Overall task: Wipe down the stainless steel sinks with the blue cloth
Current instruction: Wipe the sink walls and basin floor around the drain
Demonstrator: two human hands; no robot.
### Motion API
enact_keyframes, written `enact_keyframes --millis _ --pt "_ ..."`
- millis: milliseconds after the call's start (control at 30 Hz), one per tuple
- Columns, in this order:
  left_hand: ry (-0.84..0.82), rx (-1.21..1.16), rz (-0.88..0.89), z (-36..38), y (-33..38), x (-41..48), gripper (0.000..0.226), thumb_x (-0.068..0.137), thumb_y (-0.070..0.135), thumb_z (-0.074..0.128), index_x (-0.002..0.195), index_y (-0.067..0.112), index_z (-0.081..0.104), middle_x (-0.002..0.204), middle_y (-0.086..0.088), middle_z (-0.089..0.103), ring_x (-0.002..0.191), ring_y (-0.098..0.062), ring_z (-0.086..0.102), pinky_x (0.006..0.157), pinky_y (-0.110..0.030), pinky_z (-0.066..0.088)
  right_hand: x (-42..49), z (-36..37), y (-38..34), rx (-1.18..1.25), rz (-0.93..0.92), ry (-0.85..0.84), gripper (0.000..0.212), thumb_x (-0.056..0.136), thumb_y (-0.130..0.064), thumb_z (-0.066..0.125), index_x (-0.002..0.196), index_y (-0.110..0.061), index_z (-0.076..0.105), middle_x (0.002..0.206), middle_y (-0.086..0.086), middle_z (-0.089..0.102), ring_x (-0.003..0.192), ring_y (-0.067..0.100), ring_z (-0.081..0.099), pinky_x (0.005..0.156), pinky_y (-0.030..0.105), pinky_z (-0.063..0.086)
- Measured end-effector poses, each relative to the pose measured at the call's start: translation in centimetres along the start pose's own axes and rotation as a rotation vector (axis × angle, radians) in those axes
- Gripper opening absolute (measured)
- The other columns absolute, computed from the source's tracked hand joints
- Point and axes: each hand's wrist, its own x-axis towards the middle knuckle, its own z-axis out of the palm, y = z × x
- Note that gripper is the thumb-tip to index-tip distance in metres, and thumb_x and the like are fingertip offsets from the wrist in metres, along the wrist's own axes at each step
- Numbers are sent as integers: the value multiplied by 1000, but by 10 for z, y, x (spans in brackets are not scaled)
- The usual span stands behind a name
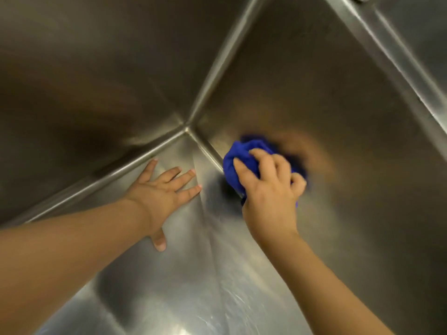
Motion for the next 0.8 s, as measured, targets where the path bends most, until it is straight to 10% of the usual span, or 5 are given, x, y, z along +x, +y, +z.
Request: enact_keyframes --millis 200,433,667,800 --pt "6 -19 -56 8 -15 -23 131 66 63 73 147 32 -25 155 -1 -31 146 -21 -19 114 -55 -14 46 -68 14 2 104 523 54 79 -6 61 127 -29 61 138 -3 32 124 20 29 85 35 22" --pt "27 7 -73 17 -18 -27 129 68 63 71 144 35 -29 154 1 -35 145 -19 -22 109 -53 -21 4 16 0 -74 -101 -6 63 49 -2 80 110 -20 72 125 11 60 114 27 36 80 37 21" --pt "44 -31 -60 16 -19 -27 128 70 60 72 146 35 -27 153 1 -35 145 -19 -22 110 -54 -19 66 -50 -13 116 68 445 64 67 1 62 127 -22 62 136 13 51 122 22 31 83 36 21" --pt "44 -29 -70 18 -16 -27 129 70 58 74 146 35 -27 154 2 -34 146 -18 -21 113 -49 -13 61 -7 -21 -11 -58 281 55 67 -3 68 120 -20 66 131 11 54 118 25 33 82 37 22"
